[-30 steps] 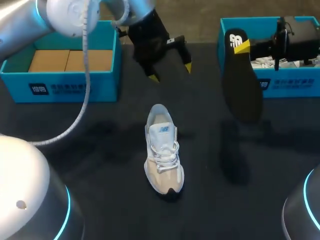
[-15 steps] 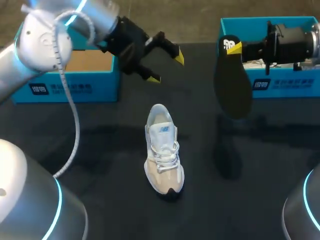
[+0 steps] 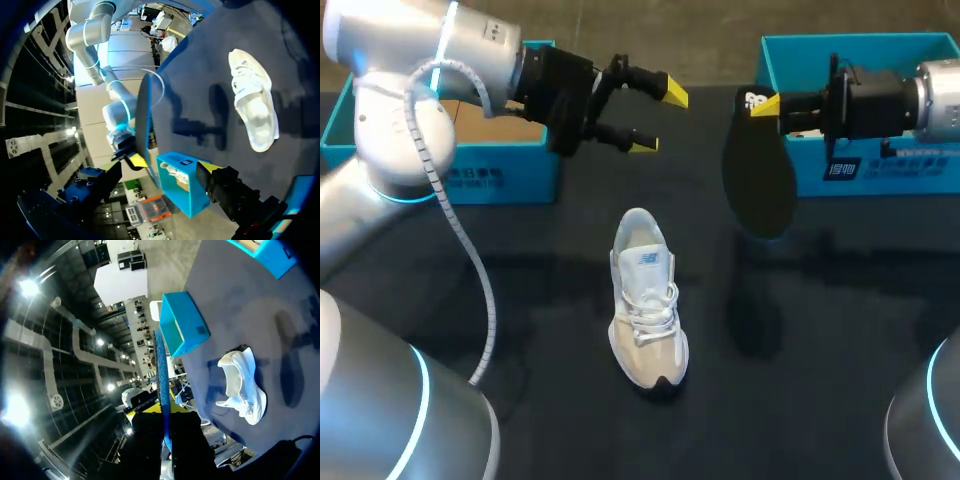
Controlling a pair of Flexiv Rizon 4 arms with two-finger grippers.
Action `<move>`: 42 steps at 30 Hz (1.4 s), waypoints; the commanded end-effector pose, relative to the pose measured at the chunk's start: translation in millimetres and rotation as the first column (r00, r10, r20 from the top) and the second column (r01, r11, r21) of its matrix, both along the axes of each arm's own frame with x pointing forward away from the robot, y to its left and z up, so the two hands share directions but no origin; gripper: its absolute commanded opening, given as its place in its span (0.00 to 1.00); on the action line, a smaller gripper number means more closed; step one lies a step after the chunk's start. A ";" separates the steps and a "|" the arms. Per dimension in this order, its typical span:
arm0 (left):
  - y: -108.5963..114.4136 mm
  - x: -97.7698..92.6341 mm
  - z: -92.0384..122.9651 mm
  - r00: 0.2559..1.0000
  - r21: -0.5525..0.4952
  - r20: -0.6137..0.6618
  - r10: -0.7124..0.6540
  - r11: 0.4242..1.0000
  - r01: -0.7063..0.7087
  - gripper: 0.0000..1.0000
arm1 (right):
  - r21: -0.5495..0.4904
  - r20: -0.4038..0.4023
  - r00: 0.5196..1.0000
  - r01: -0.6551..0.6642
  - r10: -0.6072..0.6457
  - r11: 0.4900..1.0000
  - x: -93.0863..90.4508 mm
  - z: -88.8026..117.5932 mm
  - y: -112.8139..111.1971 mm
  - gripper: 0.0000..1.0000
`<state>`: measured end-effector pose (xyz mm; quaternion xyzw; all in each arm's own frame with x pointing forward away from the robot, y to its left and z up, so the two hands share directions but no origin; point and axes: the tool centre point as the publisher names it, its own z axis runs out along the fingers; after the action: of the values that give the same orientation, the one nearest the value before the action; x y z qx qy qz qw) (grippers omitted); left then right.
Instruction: Take the shoe out of the shoebox, open the shoe tongue, remove and reinsert the insole, then place the shoe into the shoebox
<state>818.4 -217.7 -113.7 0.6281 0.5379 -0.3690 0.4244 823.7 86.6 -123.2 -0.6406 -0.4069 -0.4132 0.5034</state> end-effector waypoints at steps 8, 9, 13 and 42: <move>-16.9 -5.3 1.9 1.000 -0.157 0.001 -0.019 0.987 0.019 1.00 | 0.009 -0.053 0.998 0.022 -0.022 1.000 3.6 -7.0 22.4 0.00; -17.9 -5.7 0.9 1.000 -0.167 -0.007 -0.025 0.986 0.024 1.00 | 0.008 -0.055 0.998 0.023 -0.022 1.000 4.2 -6.8 23.1 0.00; -23.5 -9.7 -2.7 0.999 -0.191 -0.019 -0.040 0.981 0.036 1.00 | 0.010 -0.064 0.998 0.028 -0.027 1.000 7.2 -4.3 26.7 0.00; -51.8 -19.7 -3.9 0.990 -0.332 -0.077 -0.116 0.940 0.085 0.42 | 0.044 -0.054 0.998 0.046 -0.043 0.998 22.9 -2.1 48.8 0.00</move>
<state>800.0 -269.3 -116.7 0.5574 0.4562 -0.5045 0.4761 844.5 135.2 -125.1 -0.6486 -0.3687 -0.4174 0.5187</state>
